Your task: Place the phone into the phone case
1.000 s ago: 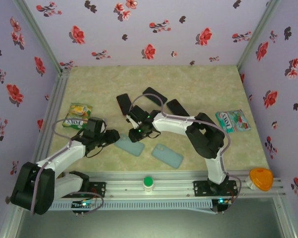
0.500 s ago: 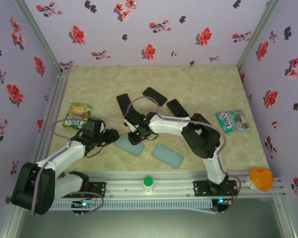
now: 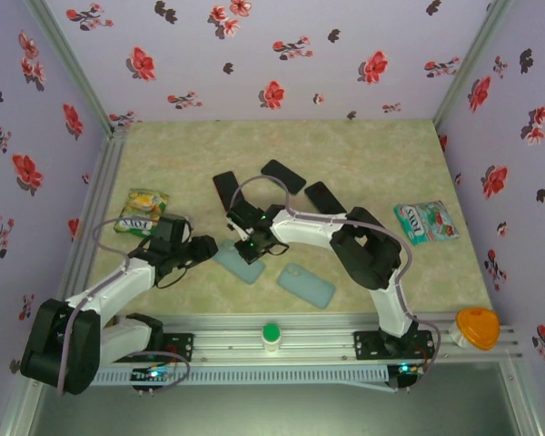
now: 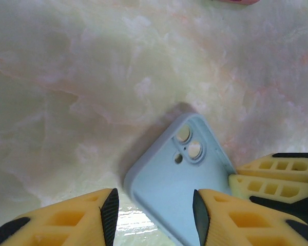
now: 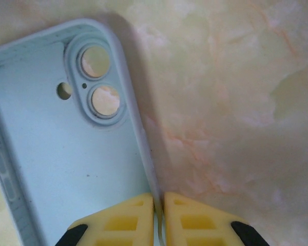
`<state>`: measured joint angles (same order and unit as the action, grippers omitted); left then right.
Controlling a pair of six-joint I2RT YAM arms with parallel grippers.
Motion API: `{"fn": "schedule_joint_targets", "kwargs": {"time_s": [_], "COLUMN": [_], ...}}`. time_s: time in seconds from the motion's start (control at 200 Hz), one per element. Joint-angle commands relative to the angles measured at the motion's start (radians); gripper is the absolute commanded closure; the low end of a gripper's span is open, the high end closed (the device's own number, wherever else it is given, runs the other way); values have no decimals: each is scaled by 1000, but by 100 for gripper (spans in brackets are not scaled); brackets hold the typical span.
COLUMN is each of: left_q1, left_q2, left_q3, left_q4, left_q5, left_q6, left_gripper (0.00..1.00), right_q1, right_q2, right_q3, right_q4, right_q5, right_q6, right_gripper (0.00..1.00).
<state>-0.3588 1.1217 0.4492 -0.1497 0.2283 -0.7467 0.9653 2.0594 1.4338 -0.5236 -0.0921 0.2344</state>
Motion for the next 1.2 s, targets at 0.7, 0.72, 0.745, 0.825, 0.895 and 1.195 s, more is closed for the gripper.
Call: {"fn": "schedule_joint_targets", "kwargs": {"time_s": [0.7,0.72,0.745,0.825,0.895,1.195], "left_q1": [11,11,12,12,11,12], "left_q2": [12,10,8,5,-1,-11], "left_q3": [11,10,8,8,6,6], "left_q4": [10,10,10,7,4,-1], "left_q5": [10,10,11,11,10,9], "left_q6": [3,4,3,2,1,3], "left_gripper": [53,53,53,53,53,53], "right_q1": [-187,-191,-194,-206,-219,-263], "right_q2": [-43,-45,-45,-41,-38,-99], "right_q3": [26,26,27,35,43,21], "right_q4": [-73,-70,-67,-64,-69,-24], "right_q5": [178,182,189,205,216,177], "right_q6": [-250,-254,-257,-266,-274,-262], "right_gripper": [84,83,83,83,83,55]}}
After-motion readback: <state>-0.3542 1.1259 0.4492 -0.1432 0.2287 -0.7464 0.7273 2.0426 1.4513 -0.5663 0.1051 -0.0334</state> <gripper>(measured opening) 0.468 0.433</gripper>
